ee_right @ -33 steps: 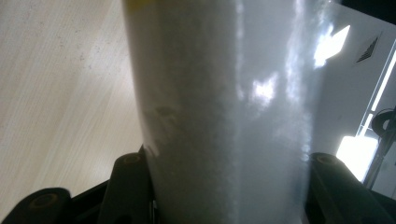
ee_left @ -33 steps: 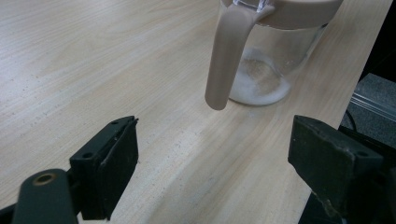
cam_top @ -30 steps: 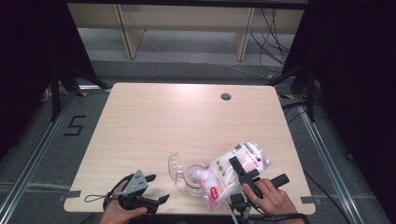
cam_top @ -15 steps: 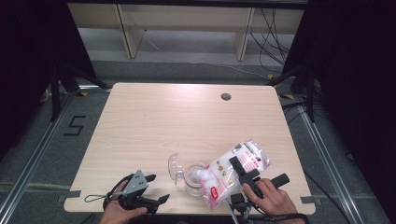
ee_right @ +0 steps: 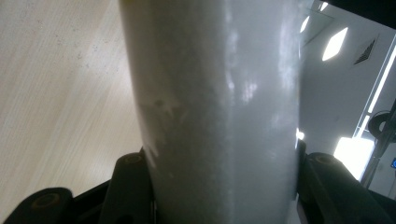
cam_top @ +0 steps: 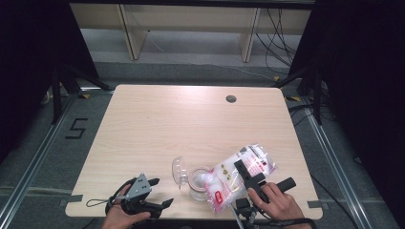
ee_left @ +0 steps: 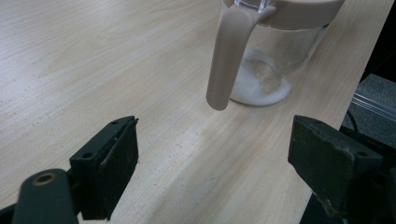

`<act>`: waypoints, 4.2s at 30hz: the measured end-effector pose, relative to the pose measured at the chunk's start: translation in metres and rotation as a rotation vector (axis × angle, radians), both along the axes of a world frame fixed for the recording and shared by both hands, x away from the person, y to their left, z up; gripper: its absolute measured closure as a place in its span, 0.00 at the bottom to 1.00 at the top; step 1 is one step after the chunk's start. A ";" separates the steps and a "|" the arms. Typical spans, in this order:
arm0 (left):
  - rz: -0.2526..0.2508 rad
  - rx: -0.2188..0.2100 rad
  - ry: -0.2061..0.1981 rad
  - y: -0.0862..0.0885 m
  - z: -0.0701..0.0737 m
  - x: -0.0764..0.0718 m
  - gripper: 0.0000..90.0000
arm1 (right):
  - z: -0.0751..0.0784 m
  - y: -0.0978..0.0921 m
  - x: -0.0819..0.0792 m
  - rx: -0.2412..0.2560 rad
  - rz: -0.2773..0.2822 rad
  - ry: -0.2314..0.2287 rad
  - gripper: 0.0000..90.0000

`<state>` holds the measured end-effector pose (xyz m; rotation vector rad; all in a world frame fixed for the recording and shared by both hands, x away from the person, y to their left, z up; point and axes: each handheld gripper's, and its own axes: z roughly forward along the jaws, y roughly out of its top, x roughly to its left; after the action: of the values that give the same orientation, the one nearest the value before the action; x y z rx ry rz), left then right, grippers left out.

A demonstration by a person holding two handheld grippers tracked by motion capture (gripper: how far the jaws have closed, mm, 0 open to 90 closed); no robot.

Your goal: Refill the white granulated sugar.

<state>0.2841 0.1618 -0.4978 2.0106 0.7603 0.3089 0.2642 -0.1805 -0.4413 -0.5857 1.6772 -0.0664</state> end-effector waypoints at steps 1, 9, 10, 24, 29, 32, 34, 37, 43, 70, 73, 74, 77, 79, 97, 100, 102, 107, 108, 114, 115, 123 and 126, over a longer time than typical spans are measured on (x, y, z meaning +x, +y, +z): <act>0.001 0.003 -0.002 0.000 0.000 0.000 0.18 | 0.000 0.000 0.000 0.000 0.001 0.000 0.61; 0.002 0.000 0.001 0.000 0.000 0.000 0.18 | -0.002 0.000 -0.001 0.008 -0.009 0.002 0.61; 0.002 0.001 0.001 0.000 0.000 0.000 0.18 | -0.002 -0.001 -0.001 0.009 -0.011 0.001 0.61; 0.006 0.001 0.003 0.000 0.001 -0.001 0.18 | -0.001 0.001 -0.001 -0.008 0.009 -0.006 0.62; 0.007 0.000 0.004 0.000 0.001 -0.001 0.18 | -0.001 0.001 -0.001 -0.001 0.005 -0.006 0.62; 0.004 0.002 0.003 0.000 0.000 0.000 0.18 | -0.001 0.000 -0.002 0.002 0.002 -0.005 0.62; 0.004 0.002 0.003 0.000 0.000 0.000 0.18 | -0.001 0.000 -0.002 0.006 -0.003 -0.005 0.62; 0.005 0.003 0.001 0.000 0.000 0.000 0.18 | -0.001 0.000 -0.001 0.002 0.005 -0.001 0.62; -0.006 0.016 -0.011 0.001 0.001 0.001 0.18 | -0.001 -0.001 -0.001 -0.002 0.010 -0.004 0.63; 0.005 0.004 0.003 0.000 0.001 -0.001 0.18 | -0.003 -0.008 0.002 0.048 0.014 -0.024 0.64; 0.006 0.003 0.003 0.000 0.001 -0.001 0.18 | -0.002 -0.009 0.002 0.043 0.011 -0.022 0.64; 0.005 0.004 0.003 0.000 0.001 -0.001 0.18 | 0.000 -0.008 0.004 0.019 0.035 -0.032 0.64; 0.006 0.001 0.004 0.000 0.000 -0.001 0.18 | -0.001 -0.010 0.003 0.039 0.012 -0.023 0.64; 0.000 0.001 -0.007 0.000 0.000 0.001 0.18 | -0.001 -0.011 0.003 0.041 0.012 -0.021 0.64; 0.005 0.000 0.006 0.000 0.000 -0.001 0.18 | 0.000 -0.010 0.004 0.035 0.018 -0.020 0.65; 0.005 0.001 0.004 0.000 0.001 -0.001 0.18 | 0.000 -0.011 0.005 0.034 0.020 -0.019 0.65; 0.005 0.001 0.005 0.000 0.001 -0.001 0.18 | 0.000 -0.011 0.005 0.035 0.019 -0.019 0.65; 0.005 0.009 0.003 0.001 0.001 0.000 0.18 | 0.000 -0.010 0.005 0.029 0.014 -0.013 0.65; -0.001 0.011 -0.002 0.001 0.001 0.000 0.18 | 0.000 -0.010 0.006 0.030 0.018 -0.016 0.65; 0.001 0.003 0.006 0.000 0.000 0.000 0.18 | 0.000 -0.010 0.006 0.023 0.014 -0.015 0.65; 0.002 0.002 0.006 0.000 0.000 0.000 0.18 | 0.000 -0.010 0.006 0.015 0.015 -0.015 0.65; 0.003 0.004 0.004 0.000 0.000 0.000 0.18 | 0.000 -0.009 0.006 0.015 0.023 -0.023 0.66; 0.001 0.005 0.005 0.001 0.000 0.000 0.18 | 0.001 -0.009 0.006 0.009 0.026 -0.024 0.66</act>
<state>0.2840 0.1624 -0.4974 2.0167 0.7641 0.3064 0.2705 -0.1899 -0.4405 -0.5977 1.6457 -0.0468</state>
